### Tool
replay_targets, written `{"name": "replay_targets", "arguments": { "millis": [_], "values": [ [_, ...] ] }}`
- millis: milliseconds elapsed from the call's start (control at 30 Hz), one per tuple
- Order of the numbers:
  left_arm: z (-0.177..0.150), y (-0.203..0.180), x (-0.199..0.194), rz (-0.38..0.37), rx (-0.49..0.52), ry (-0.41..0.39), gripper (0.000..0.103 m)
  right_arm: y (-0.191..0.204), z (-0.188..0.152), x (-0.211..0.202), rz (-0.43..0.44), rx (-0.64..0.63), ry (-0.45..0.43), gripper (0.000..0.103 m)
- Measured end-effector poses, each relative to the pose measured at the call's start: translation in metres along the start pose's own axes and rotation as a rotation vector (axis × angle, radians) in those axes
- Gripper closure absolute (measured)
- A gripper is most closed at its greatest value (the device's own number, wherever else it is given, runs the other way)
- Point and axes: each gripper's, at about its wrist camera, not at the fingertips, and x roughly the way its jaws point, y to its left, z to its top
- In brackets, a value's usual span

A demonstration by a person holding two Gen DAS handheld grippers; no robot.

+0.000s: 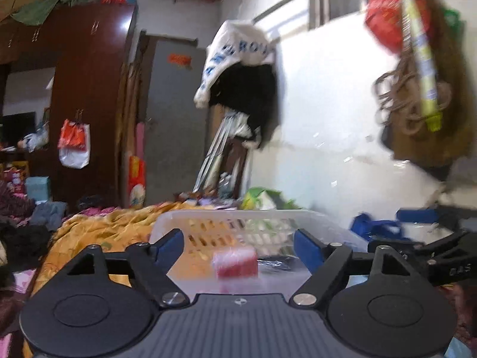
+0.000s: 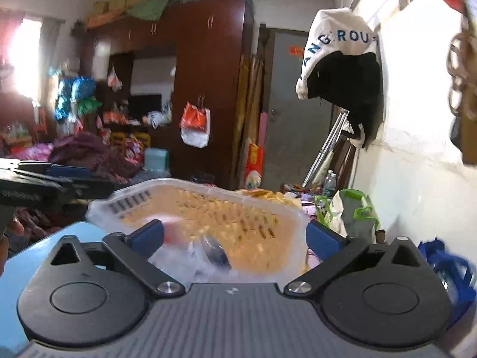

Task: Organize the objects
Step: 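Carry both held items over the white basket and open both grippers, then grasp white box with red print with left gripper while right grasps purple 'na' box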

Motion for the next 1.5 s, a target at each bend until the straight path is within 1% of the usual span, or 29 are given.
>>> {"name": "replay_targets", "arguments": {
  "millis": [67,100,167,200,300,400,500,600,667,733,833,867,900,933,967,1000,1167,1400,1433,1467,1500],
  "values": [
    [-0.018,0.000,-0.032,-0.035,-0.004,-0.021,0.008,-0.004,-0.022,-0.016,0.038,0.048,0.000,0.000],
    [-0.028,0.001,-0.044,-0.045,-0.010,-0.023,0.007,-0.005,-0.034,-0.022,0.050,0.069,0.009,0.000],
    [-0.050,0.000,-0.064,-0.070,-0.008,-0.015,0.006,-0.006,-0.056,-0.031,0.048,0.094,0.030,0.000],
    [-0.060,0.001,-0.070,-0.075,-0.006,-0.004,0.006,-0.007,-0.062,-0.032,0.043,0.100,0.038,0.000],
    [-0.085,0.002,-0.077,-0.093,-0.001,0.018,0.006,-0.009,-0.074,-0.029,0.037,0.119,0.067,0.000],
    [-0.097,0.003,-0.066,-0.108,-0.003,0.066,0.006,-0.016,-0.076,-0.016,0.038,0.141,0.109,0.000],
    [-0.102,0.005,-0.054,-0.126,-0.009,0.104,0.006,-0.019,-0.079,-0.007,0.051,0.158,0.139,0.000],
    [-0.106,0.007,-0.046,-0.114,-0.013,0.131,0.006,-0.018,-0.082,-0.002,0.041,0.152,0.163,0.000],
    [-0.108,0.007,-0.045,-0.105,-0.006,0.138,0.006,-0.016,-0.084,-0.004,0.042,0.141,0.161,0.000],
    [-0.110,0.006,-0.040,-0.112,-0.001,0.160,0.006,-0.015,-0.084,-0.001,0.042,0.129,0.168,0.000],
    [-0.111,0.004,-0.035,-0.126,0.000,0.185,0.006,-0.015,-0.085,0.005,0.059,0.144,0.184,0.003],
    [-0.112,0.003,-0.034,-0.133,0.005,0.198,0.006,-0.015,-0.086,0.008,0.043,0.143,0.190,0.004],
    [-0.113,0.003,-0.032,-0.140,0.007,0.210,0.006,-0.016,-0.086,0.012,0.038,0.147,0.212,0.012],
    [-0.114,0.002,-0.031,-0.144,0.010,0.220,0.006,-0.015,-0.087,0.015,0.050,0.150,0.222,0.025],
    [-0.115,0.001,-0.030,-0.144,0.016,0.227,0.006,-0.016,-0.088,0.015,0.062,0.155,0.230,0.030],
    [-0.116,0.000,-0.030,-0.146,0.018,0.230,0.007,-0.017,-0.088,0.015,0.065,0.162,0.231,0.037],
    [-0.116,0.003,-0.033,-0.158,0.004,0.227,0.007,-0.020,-0.088,0.009,0.072,0.176,0.194,0.037],
    [-0.116,0.003,-0.032,-0.163,0.001,0.229,0.007,-0.022,-0.085,0.010,0.079,0.184,0.183,0.037],
    [-0.116,0.003,-0.032,-0.163,0.002,0.228,0.008,-0.022,-0.085,0.010,0.081,0.186,0.181,0.037],
    [-0.116,0.003,-0.032,-0.165,0.004,0.228,0.011,-0.022,-0.086,0.010,0.082,0.187,0.180,0.037],
    [-0.116,0.003,-0.032,-0.171,0.004,0.229,0.017,-0.022,-0.085,0.010,0.083,0.188,0.178,0.037]
  ]
}}
